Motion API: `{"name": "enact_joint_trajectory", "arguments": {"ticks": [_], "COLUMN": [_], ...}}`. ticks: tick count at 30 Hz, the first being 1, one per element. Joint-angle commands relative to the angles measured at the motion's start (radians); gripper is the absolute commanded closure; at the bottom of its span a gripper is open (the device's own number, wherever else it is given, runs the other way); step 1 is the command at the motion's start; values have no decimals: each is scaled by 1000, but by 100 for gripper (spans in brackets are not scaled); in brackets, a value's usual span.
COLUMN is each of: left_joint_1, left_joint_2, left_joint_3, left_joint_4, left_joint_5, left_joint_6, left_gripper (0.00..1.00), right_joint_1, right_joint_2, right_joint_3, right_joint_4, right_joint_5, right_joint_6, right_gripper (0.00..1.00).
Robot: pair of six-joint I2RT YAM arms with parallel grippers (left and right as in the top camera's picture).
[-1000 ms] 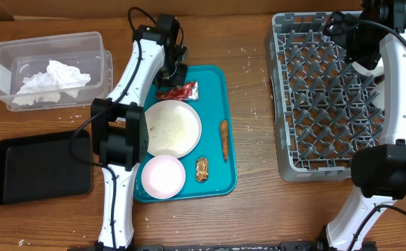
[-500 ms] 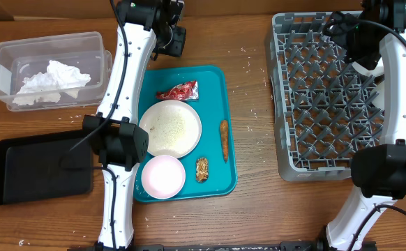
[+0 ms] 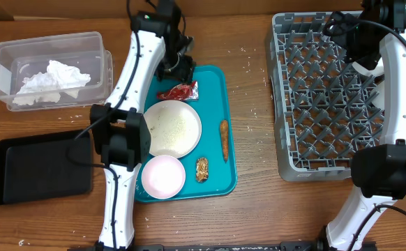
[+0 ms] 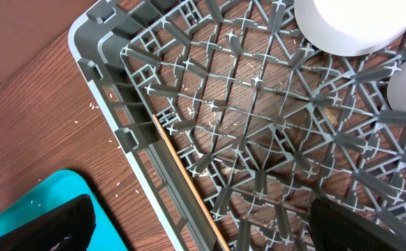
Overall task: Sort waste into correct bins and load items into the dishwasher
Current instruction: 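Close the left gripper on the red wrapper and lift it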
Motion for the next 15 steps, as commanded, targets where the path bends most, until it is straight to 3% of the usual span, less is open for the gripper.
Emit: {"name": "enact_joint_trajectory", "arguments": {"ticks": [1, 15], "left_joint_1": [-7, -7], "left_joint_2": [11, 23], "left_joint_3": [-16, -113], "left_joint_4": [15, 57], "left_joint_5": [20, 24], "left_joint_6": [89, 238], "left_gripper": [30, 23], "right_joint_1": [0, 0], "right_joint_2": [-32, -32], "right_joint_3": [23, 23], "right_joint_4": [3, 3], "right_joint_5": [10, 10], "right_joint_6": [5, 5], "right_gripper": [0, 0]}}
